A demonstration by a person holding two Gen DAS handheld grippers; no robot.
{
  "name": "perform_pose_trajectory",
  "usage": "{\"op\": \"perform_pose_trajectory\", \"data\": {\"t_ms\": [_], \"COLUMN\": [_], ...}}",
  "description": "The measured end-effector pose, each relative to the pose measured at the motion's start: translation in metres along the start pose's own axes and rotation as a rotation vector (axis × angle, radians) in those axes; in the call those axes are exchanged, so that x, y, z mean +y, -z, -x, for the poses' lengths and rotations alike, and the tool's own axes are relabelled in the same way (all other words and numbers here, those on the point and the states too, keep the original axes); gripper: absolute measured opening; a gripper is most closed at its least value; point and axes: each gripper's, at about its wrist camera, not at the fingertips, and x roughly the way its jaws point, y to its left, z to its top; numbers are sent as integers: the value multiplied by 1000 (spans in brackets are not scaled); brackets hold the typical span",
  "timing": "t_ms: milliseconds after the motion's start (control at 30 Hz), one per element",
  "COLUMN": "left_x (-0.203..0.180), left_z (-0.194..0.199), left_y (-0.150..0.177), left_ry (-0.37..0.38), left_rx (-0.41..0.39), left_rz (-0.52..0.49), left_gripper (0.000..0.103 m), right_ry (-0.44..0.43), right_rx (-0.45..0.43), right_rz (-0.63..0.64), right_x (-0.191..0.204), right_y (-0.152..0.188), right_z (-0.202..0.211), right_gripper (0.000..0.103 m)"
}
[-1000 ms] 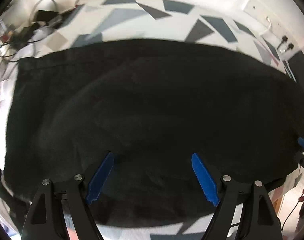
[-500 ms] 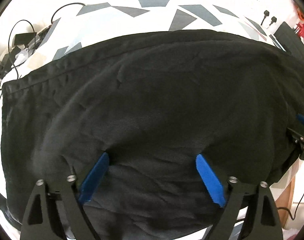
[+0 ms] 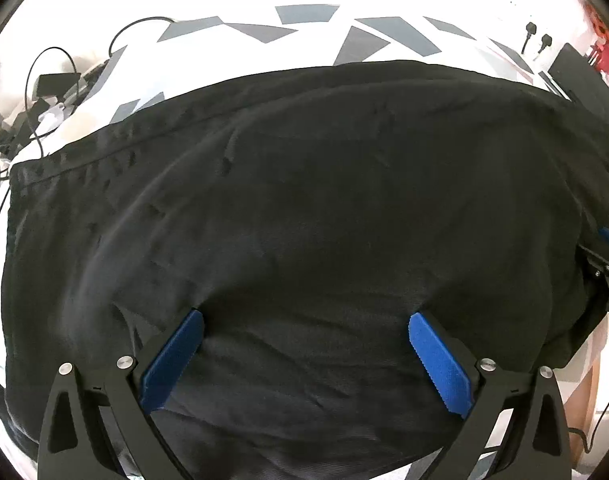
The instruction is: Fold clothes
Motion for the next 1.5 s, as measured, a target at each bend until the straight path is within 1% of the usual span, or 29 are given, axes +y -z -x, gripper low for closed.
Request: {"op": "perform_pose_trajectory", "data": {"t_ms": [67,167,367,500,567,667,733,767,833,900,967,1033,1067,1100,1167,1233,1367,1400,1433,1500], "left_x": [-1,-1,-4,-7,-9,-12,-8,-1,21,48,76,93,106,115,112,108,104,102,102,106], "left_z": [-1,-3,-10,-7,-8,-11,-9,-6,6,16,20,22,13,7,5,0,-6,-7,-8,-8], "left_y": [-1,-3,-15,-13,-16,-28,-36,-38,-39,-38,-34,-27,-32,-31,-21,-16,-14,-16,-18,-20], "left_ry": [-4,6,6,24,18,11,27,32,51,55,72,70,61,46,14,9,5,1,1,7], "left_rx": [19,31,20,6,18,54,73,71,40,17,7,8,17,24,23,28,29,30,29,20], "left_rz": [8,-2,-8,-56,-41,-39,-49,-41,2,59,114,151,151,145,142,174,222,222,227,251], "left_gripper": [103,103,103,103,103,103,103,103,103,103,103,103,103,103,103,103,103,103,103,103], "right_ry": [0,-2,2,-7,-11,-34,-61,-79,-116,-98,-48,-19,1,21,4,-12,52,101,116,129], "right_rx": [3,5,-7,-32,-46,-62,-81,-97,-131,-193,-218,-218,-214,-210,-204,-200,-184,-152,-139,-133], "right_rz": [1,8,-8,14,33,58,46,34,10,-23,-57,-64,-54,-44,-59,-73,-55,-56,-62,-131], "right_x": [-3,5,9,9,10,7,2,-3,-12,-31,-59,-76,-77,-77,-73,-68,-47,-45,-46,-54], "right_y": [1,-7,-10,-8,-7,-8,-5,-2,2,16,33,48,55,61,63,62,60,58,59,59], "right_z": [1,-1,-4,-3,-3,-4,5,12,27,53,68,76,78,80,74,66,50,41,38,33], "right_gripper": [103,103,103,103,103,103,103,103,103,103,103,103,103,103,103,103,103,103,103,103]}}
